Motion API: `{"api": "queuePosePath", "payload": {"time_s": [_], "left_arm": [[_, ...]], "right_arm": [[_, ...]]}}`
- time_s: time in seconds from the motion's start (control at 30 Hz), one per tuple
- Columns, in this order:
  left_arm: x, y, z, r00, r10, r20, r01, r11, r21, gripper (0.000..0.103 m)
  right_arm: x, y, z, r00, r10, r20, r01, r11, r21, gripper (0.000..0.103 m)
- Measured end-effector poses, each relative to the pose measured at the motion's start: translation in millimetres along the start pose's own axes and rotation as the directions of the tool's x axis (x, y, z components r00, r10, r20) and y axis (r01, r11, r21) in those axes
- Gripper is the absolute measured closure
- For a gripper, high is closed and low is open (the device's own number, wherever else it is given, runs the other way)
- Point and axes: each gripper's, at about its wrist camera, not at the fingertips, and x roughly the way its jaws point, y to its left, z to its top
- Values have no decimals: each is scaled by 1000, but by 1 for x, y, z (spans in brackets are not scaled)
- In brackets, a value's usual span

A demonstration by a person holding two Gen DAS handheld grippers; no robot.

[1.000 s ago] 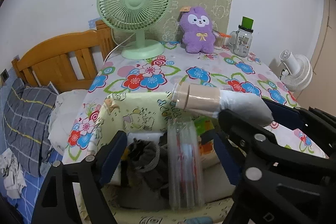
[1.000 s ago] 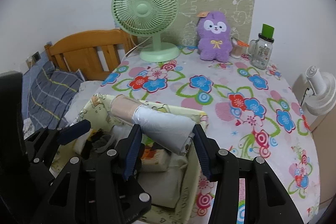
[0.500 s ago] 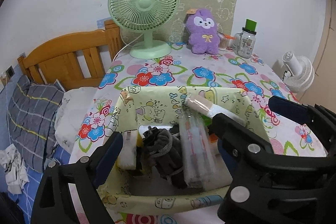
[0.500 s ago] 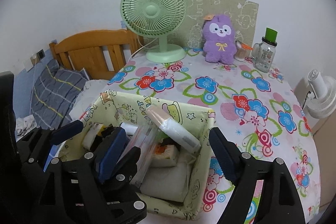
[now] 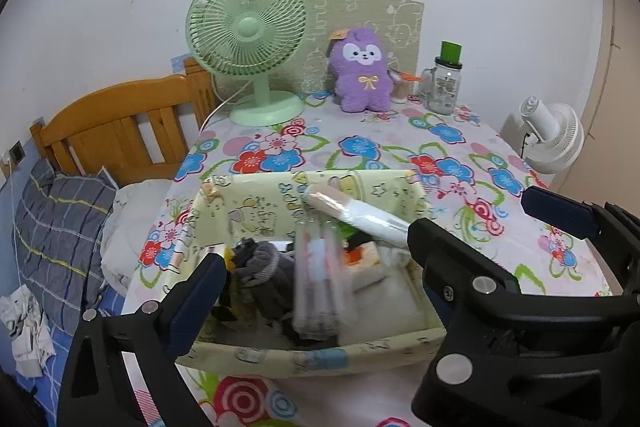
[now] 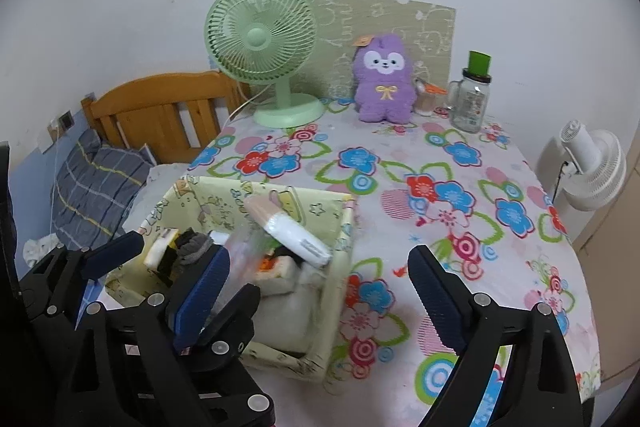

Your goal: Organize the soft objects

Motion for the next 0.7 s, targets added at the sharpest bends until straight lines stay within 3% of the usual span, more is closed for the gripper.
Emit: {"api": "queuePosePath", "payload": {"time_s": [0.7], "left_arm": [[-16, -63, -1, 1000, -12, 12, 11, 999, 40, 0]], "right_arm": [[-38, -74, -18, 998, -56, 32, 53, 995, 80, 7]]}}
